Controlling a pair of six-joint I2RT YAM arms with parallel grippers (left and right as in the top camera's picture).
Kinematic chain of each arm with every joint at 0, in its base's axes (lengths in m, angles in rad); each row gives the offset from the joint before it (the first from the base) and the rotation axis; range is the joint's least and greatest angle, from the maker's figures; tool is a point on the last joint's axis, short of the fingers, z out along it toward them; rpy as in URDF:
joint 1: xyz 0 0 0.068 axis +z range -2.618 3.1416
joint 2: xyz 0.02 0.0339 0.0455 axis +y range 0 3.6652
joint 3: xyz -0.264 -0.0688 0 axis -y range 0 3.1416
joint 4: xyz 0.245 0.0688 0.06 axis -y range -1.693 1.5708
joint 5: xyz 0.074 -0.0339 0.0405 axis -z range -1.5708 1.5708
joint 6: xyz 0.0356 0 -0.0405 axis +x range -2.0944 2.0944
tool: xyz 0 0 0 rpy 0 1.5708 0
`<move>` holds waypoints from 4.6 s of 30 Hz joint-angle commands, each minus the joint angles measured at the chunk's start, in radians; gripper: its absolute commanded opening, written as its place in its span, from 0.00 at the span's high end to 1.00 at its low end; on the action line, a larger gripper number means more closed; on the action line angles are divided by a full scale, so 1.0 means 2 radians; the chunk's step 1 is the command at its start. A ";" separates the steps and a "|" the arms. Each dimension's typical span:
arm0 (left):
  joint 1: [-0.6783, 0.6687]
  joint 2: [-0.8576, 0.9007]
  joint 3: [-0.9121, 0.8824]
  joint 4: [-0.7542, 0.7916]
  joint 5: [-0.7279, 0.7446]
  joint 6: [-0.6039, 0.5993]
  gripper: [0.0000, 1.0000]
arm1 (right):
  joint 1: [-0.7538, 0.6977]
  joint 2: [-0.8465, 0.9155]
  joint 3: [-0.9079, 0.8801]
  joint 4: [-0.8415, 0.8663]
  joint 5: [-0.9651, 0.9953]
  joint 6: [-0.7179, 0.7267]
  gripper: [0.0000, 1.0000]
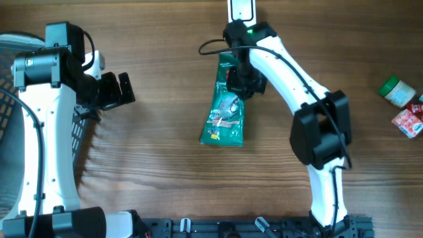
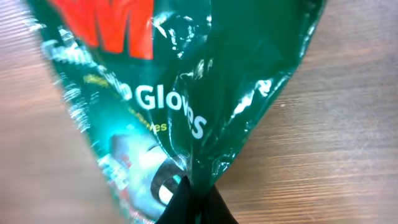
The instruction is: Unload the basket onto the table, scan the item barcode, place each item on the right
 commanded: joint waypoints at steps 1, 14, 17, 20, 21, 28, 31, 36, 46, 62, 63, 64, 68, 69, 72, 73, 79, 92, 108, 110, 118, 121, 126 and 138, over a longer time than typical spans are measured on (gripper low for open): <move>0.002 -0.007 0.001 0.000 -0.003 0.011 0.00 | -0.013 -0.057 0.000 0.009 -0.070 -0.100 0.96; 0.002 -0.007 0.001 0.027 -0.003 0.011 0.00 | -0.064 -0.098 0.000 -0.024 -0.323 -0.306 0.96; 0.002 -0.007 0.001 0.040 0.000 0.006 0.00 | -0.064 -0.106 0.000 -0.024 -0.421 -0.356 0.96; 0.002 -0.007 0.001 0.060 0.001 0.006 0.00 | -0.064 -0.113 0.000 -0.015 -0.500 -0.409 0.95; 0.002 -0.007 0.001 0.073 0.002 0.006 0.00 | -0.064 -0.113 0.000 -0.008 -0.516 -0.410 0.96; 0.002 -0.007 0.001 0.081 0.124 0.006 0.00 | -0.064 -0.113 0.000 -0.037 -0.557 -0.471 0.95; 0.002 -0.007 0.001 0.092 0.171 0.007 0.00 | -0.064 -0.113 0.000 -0.087 -0.582 -0.544 0.95; 0.002 -0.007 0.001 0.118 0.233 0.023 0.00 | -0.077 -0.113 0.000 -0.099 -0.591 -0.554 0.95; 0.001 -0.007 0.001 0.154 0.409 0.156 0.00 | -0.087 -0.113 0.000 -0.096 -0.639 -0.551 0.96; 0.001 -0.007 0.001 0.222 0.478 0.151 0.00 | -0.042 -0.113 0.000 -0.043 -0.599 -0.458 0.96; 0.001 -0.007 0.001 0.223 0.478 0.152 0.04 | -0.042 -0.113 0.000 -0.048 -0.599 -0.458 0.96; 0.001 -0.007 0.001 0.225 0.478 0.152 0.13 | -0.042 -0.113 0.000 -0.056 -0.599 -0.459 0.96; 0.001 -0.007 0.001 0.229 0.478 0.152 0.57 | -0.042 -0.113 0.000 -0.073 -0.599 -0.462 0.96; 0.001 -0.007 0.001 0.228 0.478 0.151 0.73 | -0.042 -0.113 0.000 -0.078 -0.599 -0.462 0.96; 0.001 -0.007 0.001 0.228 0.478 0.136 0.96 | -0.042 -0.114 0.000 -0.093 -0.609 -0.462 0.96; 0.001 -0.007 0.001 0.228 0.478 0.136 0.96 | -0.042 -0.114 0.000 -0.094 -0.612 -0.462 0.96; 0.001 -0.007 0.001 0.247 0.468 0.056 0.96 | -0.043 -0.114 0.000 -0.080 -0.590 -0.461 0.54; 0.001 -0.007 0.001 0.270 0.112 -0.532 0.96 | -0.018 -0.204 0.000 0.087 -0.131 -0.291 0.44; 0.001 -0.007 0.001 0.272 0.091 -0.930 0.96 | 0.060 -0.224 -0.001 0.151 -0.178 -0.363 0.21; 0.001 -0.007 0.001 0.267 0.090 -0.941 0.96 | 0.080 -0.224 -0.001 0.152 -0.143 -0.362 0.21; 0.001 -0.006 0.001 0.261 0.073 -0.941 0.96 | 0.109 -0.224 -0.001 0.166 -0.118 -0.371 0.13; 0.001 -0.006 0.001 0.254 0.068 -0.941 0.96 | 0.119 -0.224 -0.001 0.181 -0.118 -0.379 0.06; 0.001 -0.006 0.001 0.252 0.062 -0.941 0.96 | 0.152 -0.222 -0.001 0.191 -0.034 -0.400 0.02; 0.001 -0.006 0.001 0.252 0.062 -0.941 0.96 | 0.185 -0.163 -0.001 0.220 -0.028 -0.394 0.02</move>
